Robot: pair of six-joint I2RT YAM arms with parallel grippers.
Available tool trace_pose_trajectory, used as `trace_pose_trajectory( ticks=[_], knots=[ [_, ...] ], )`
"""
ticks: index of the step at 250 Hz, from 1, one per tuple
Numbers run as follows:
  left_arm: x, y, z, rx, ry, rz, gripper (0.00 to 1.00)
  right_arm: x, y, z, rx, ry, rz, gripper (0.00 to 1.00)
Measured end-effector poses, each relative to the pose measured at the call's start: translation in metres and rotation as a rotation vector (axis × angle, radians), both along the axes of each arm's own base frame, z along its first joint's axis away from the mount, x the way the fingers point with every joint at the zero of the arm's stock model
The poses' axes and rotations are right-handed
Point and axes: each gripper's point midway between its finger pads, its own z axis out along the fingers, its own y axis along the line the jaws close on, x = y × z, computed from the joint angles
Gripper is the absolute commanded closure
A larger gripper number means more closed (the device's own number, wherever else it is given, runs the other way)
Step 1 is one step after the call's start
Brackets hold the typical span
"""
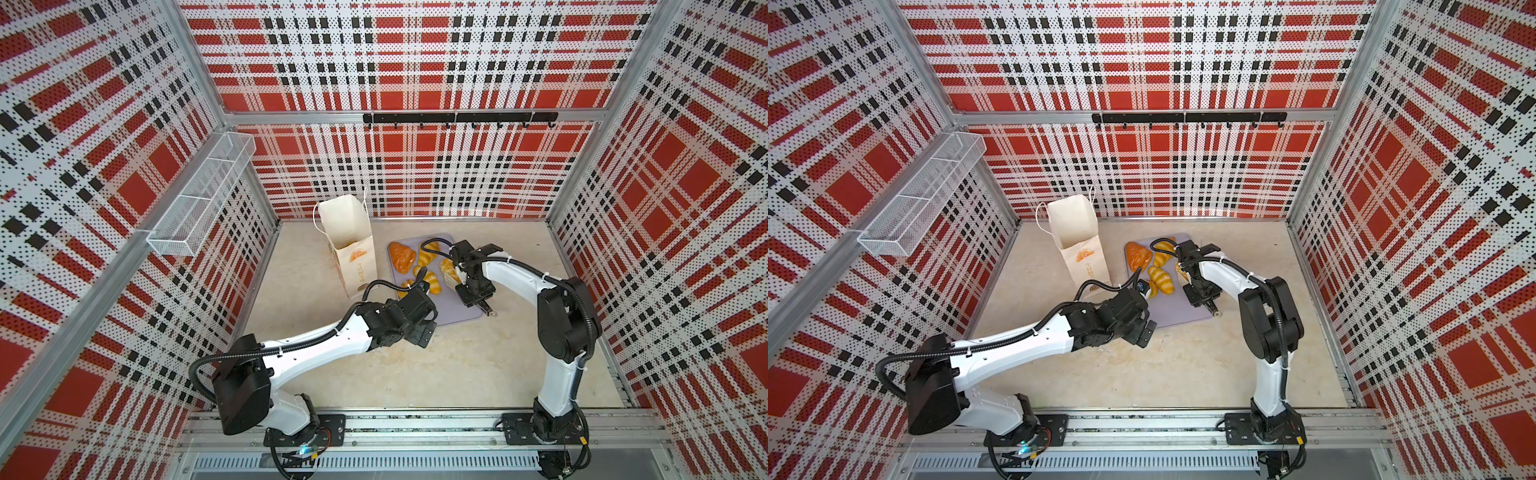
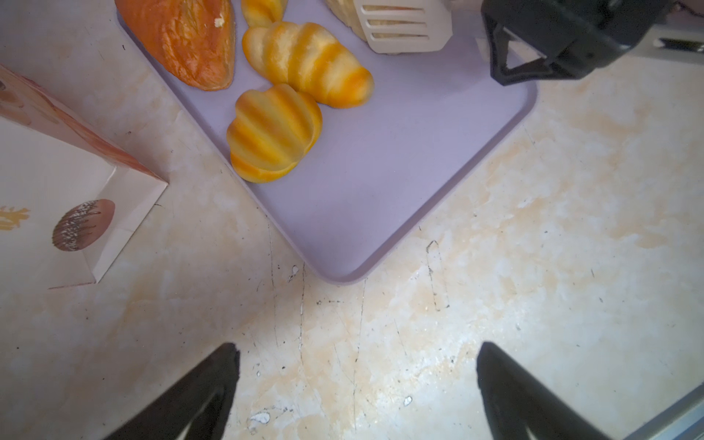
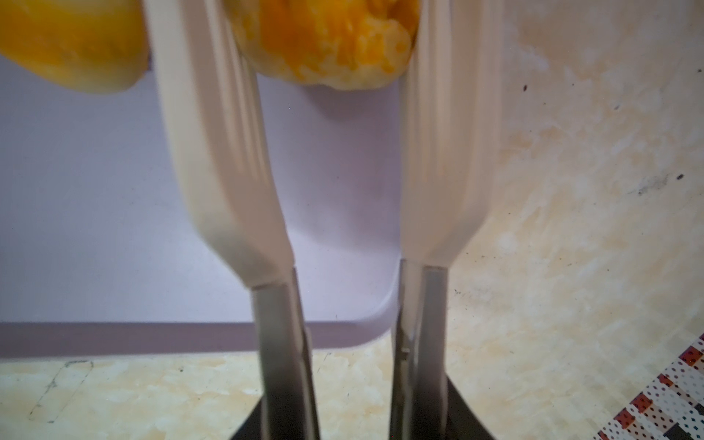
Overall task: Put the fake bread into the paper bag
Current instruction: 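Pinch the pale bun between the tongs with right gripper, then lift the bun in the tongs toward the bag while left gripper nears it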
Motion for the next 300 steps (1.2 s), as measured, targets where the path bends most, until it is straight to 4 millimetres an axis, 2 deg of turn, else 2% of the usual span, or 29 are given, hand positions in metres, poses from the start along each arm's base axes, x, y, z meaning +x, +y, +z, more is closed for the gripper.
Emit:
trace_pose_trajectory(
  ticks=[83, 183, 256, 300],
  knots=[
    [-0.002, 0.006, 0.008, -0.035, -0.016, 0.015, 0.00, 0.001, 0.002, 0.002, 0.015, -0.010, 0.001, 0.62],
    [0.006, 0.020, 0.028, -0.103, -0.063, 0.071, 0.01, 0.002, 0.015, 0.038, 0.124, -0.090, -0.001, 0.63],
    [0.015, 0.038, 0.046, -0.153, -0.104, 0.122, 0.01, 0.000, 0.020, 0.053, 0.174, -0.115, -0.003, 0.63],
    [0.019, 0.049, 0.061, -0.188, -0.133, 0.151, 0.00, 0.000, 0.030, 0.067, 0.226, -0.140, 0.000, 0.63]
  ],
)
